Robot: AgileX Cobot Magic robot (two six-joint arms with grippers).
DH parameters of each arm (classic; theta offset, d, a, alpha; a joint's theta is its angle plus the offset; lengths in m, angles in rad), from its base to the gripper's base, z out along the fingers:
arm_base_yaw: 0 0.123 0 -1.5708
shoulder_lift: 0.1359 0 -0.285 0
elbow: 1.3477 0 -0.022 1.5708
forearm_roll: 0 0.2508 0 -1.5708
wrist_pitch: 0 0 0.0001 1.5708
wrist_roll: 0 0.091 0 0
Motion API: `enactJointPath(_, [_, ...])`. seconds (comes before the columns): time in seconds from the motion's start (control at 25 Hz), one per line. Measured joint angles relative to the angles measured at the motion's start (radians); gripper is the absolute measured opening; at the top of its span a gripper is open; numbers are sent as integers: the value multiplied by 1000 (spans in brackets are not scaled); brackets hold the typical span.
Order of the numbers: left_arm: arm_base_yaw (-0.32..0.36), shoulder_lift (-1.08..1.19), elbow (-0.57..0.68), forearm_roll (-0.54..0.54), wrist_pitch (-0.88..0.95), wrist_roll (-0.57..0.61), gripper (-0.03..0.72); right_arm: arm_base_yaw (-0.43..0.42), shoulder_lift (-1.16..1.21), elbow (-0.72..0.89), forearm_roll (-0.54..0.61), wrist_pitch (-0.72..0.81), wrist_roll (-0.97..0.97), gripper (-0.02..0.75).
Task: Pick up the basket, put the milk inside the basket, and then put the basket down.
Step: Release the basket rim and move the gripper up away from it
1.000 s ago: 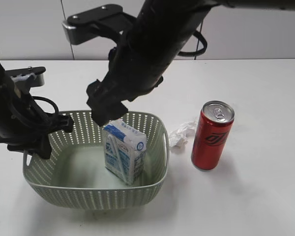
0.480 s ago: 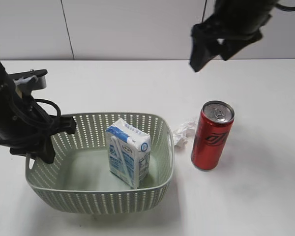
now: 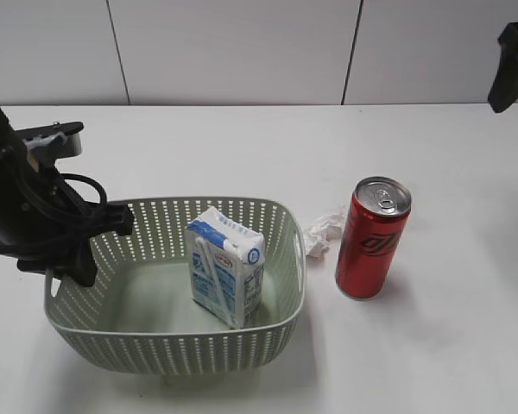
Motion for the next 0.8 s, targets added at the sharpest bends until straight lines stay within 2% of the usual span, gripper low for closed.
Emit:
enactJointPath(0.2, [0,0,0,-1,2,3,-1,-12,-95,114,-23,0,14,594])
enactJointPath(0.6, [0,0,0,1,6,4,-1,-12,-513,582,-12,-104,25,593])
enactJointPath(0.8, [0,0,0,3,11,5,-1,-12,-718,814,-11,-222,26,592])
